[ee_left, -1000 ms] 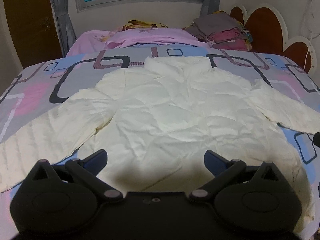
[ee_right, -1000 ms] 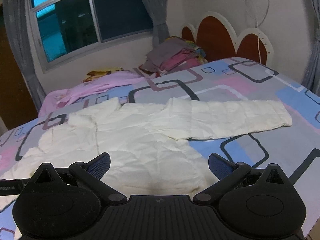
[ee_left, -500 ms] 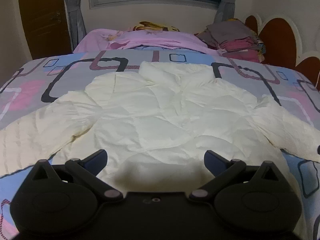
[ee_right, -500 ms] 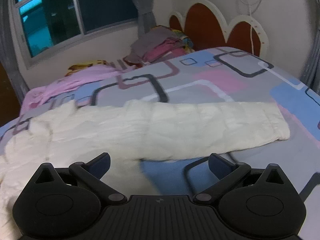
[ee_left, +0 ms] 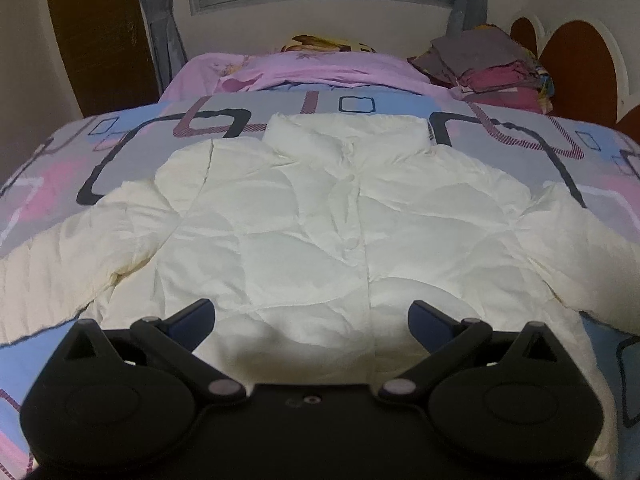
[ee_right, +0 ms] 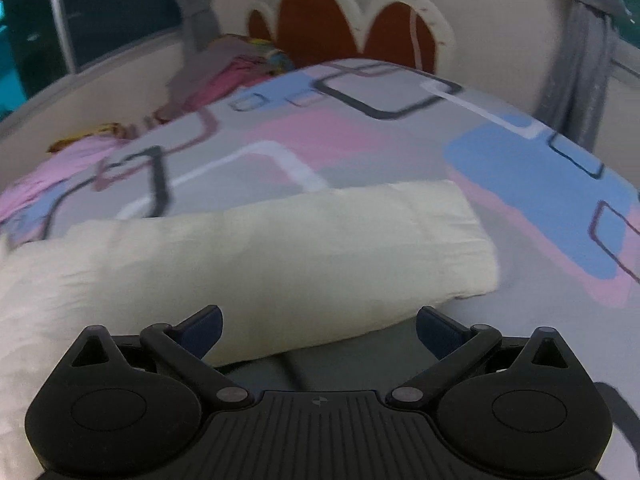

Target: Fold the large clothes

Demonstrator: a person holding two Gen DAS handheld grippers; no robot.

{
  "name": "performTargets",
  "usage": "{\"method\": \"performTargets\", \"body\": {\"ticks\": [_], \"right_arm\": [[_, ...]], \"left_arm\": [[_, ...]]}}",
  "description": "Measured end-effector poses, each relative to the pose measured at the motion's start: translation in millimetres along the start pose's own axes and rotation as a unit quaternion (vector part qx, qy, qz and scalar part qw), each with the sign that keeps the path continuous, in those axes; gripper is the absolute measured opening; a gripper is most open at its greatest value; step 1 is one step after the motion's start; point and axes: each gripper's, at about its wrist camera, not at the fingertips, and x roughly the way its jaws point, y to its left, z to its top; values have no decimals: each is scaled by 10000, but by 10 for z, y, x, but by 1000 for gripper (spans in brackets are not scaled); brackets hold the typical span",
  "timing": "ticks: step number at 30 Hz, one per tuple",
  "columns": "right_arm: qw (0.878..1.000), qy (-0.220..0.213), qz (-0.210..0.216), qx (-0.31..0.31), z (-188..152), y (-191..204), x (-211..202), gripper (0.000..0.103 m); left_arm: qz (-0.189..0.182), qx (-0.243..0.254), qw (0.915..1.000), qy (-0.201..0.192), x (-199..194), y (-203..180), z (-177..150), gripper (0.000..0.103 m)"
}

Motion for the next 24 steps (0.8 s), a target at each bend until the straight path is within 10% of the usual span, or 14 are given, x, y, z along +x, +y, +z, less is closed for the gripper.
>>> {"method": "performTargets", "body": {"ticks": [3,6,14,22,24], "right_arm": [[9997,133,-126,187,-9,-185,108,102],[9987,286,-92,419,-17,-323,213,74],[9955,170,-146,924,105,-561,388,73],[9959,-92,-119,890,215,-521,407,12],[9968,-263,-58,758,245,-455,316,11]], "left_arm": [[46,46,10000,4,8,-54,6,103],[132,116,9998,-20,1,-92,7,103],[315,151,9994,32,-8,-77,3,103],[396,-42,9991,117,-7,97,13,103],[383,-124,9991,132,-1,151,17,103]]}}
